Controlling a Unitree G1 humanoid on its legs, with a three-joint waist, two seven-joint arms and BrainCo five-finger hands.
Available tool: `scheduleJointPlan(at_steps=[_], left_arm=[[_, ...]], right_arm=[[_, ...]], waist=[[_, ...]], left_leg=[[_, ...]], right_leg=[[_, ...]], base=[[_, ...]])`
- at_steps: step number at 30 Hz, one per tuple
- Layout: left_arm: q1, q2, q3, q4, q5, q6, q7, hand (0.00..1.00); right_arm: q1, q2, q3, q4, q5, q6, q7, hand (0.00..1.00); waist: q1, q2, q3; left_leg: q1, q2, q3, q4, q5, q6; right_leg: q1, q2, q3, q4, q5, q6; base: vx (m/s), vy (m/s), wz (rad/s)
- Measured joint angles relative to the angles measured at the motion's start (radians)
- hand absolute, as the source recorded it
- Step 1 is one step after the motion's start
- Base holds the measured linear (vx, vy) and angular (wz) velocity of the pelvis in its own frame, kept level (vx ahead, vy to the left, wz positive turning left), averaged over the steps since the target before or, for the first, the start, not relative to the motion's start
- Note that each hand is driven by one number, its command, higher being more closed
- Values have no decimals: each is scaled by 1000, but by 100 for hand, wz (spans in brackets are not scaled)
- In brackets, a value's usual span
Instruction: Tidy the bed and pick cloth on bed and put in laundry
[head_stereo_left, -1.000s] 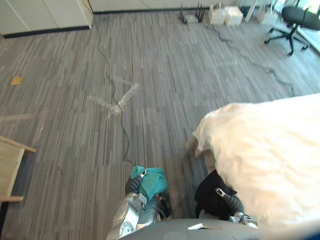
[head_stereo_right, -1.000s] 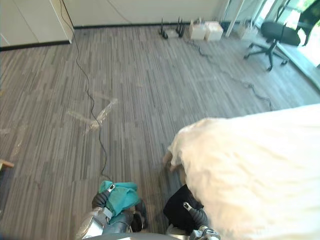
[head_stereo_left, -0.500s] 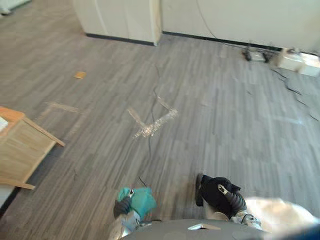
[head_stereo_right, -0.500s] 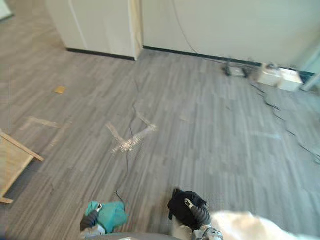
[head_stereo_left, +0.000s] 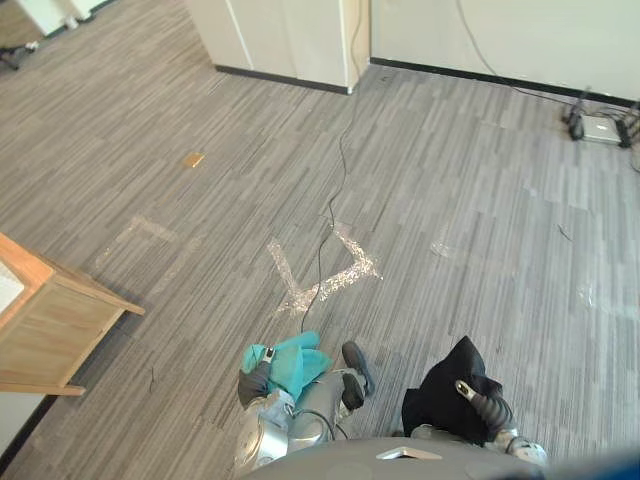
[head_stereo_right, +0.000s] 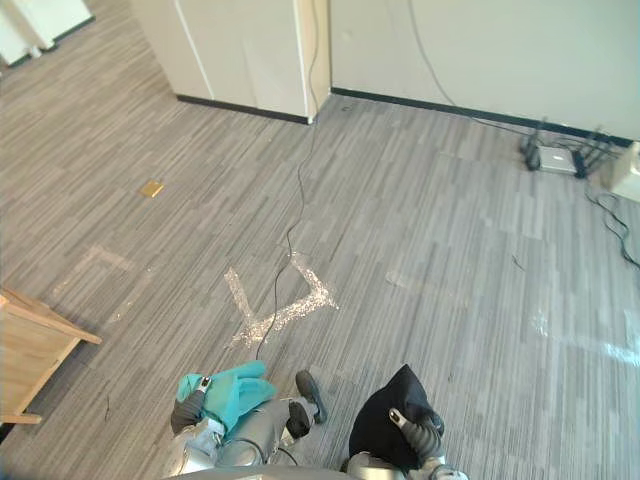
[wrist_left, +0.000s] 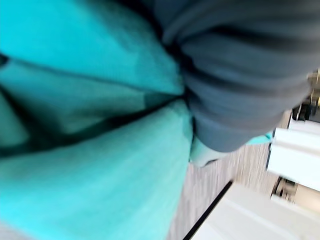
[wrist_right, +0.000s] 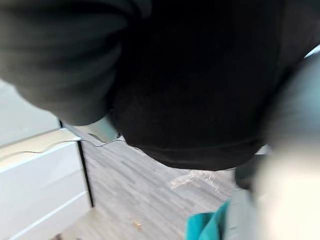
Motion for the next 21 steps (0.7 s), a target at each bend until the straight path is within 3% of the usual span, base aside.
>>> scheduleJointPlan(at_steps=[1,2,3,4,5,6,7,9,11,12,14,15,16,17,18,19,20,21], left_arm=[[4,3,14,-1,1,1,7,100],[5,2,23,6,1,2,24,100],[-2,3,26,1,2,3,30,100],[-5,7,30,-11,12,3,36,100],[-17,16,28,-14,32,4,44,100],[-14,17,27,-13,62,4,60,100],[-10,15,25,-13,63,3,69,100],[2,17,25,-14,80,-3,94,100],[-11,45,25,-14,129,-25,120,100],[-15,61,26,-11,142,-37,135,100],[-17,71,28,25,165,-56,147,100],[-23,82,38,73,181,-64,147,100],[-20,87,42,86,181,-65,147,100],[1,92,50,98,180,-66,146,100],[26,88,48,103,180,-67,143,100],[51,75,50,105,181,-67,146,100],[64,73,53,109,181,-67,147,100],[57,55,55,118,180,-65,147,100]], right_arm=[[-3,5,9,8,3,17,0,100],[-20,12,14,19,3,30,-1,100],[-43,21,22,32,3,33,-1,100],[-60,31,32,41,3,36,-3,100],[-69,52,37,56,2,37,-4,100],[-82,61,48,83,0,46,-8,100],[-84,62,47,83,-1,47,-12,100],[-85,58,46,69,-1,32,-20,100],[-87,62,45,67,-1,13,-23,100],[-90,63,43,70,-1,8,-22,100],[-91,64,39,71,0,0,-21,100],[-103,67,41,80,3,-9,-20,100],[-107,71,41,84,3,-9,-20,100],[-110,81,41,96,3,-8,-22,100],[-115,74,45,99,3,-4,-25,100],[-127,59,49,99,3,7,-27,100],[-143,51,51,100,3,18,-31,100],[-173,37,51,104,3,42,-47,100]], waist=[[9,-31,-23],[5,-54,-47],[1,-68,-61],[0,-91,-64],[-14,-116,-62],[-19,-115,-56],[-21,-102,-49],[-41,-77,-52],[-44,-66,-50],[-41,-65,-49],[-34,-68,-51],[-30,-90,-50],[-30,-99,-49],[-28,-102,-52],[-28,-74,-63],[-23,-39,-84],[-17,-28,-88],[-17,-4,-81]], left_leg=[[2,-20,0,23,57,124],[6,-42,-19,30,33,172],[26,-65,-32,31,8,178],[44,-92,-65,32,-16,182],[82,-132,-125,35,-45,180],[146,-147,-177,41,-69,176],[185,-147,-218,40,-80,170],[283,-141,-346,22,-94,151],[333,-121,-475,0,-121,125],[342,-103,-539,1,-142,108],[351,-93,-611,8,-167,90],[356,-106,-666,43,-210,64],[364,-110,-688,62,-234,52],[388,-101,-730,114,-297,28],[408,-68,-774,165,-363,8],[420,-35,-787,192,-387,-12],[406,-23,-775,246,-384,-21],[309,11,-708,446,-338,-69]], right_leg=[[-6,-33,-11,83,-44,34],[-50,-79,-19,216,-58,55],[-126,-138,-14,415,-48,72],[-213,-201,-10,643,18,77],[-308,-280,-1,883,84,35],[-357,-316,9,1010,69,13],[-375,-318,24,1037,58,-3],[-462,-312,76,1004,16,-20],[-567,-269,137,768,-15,-5],[-607,-231,167,535,15,10],[-642,-199,230,235,120,39],[-689,-204,333,128,175,96],[-696,-207,364,112,189,109],[-681,-204,383,109,218,83],[-666,-173,385,159,307,27],[-674,-145,363,218,323,8],[-678,-140,347,260,297,-14],[-667,-140,311,310,236,-35]], base=[[571,3,15],[593,37,31],[597,88,49],[604,73,91],[744,53,134],[654,18,149],[642,-9,157],[527,-58,162],[584,-179,181],[489,-217,160],[456,-297,133],[442,-349,133],[455,-400,143],[608,-519,123],[630,-524,114],[542,-420,73],[392,-314,58],[536,-458,73]])
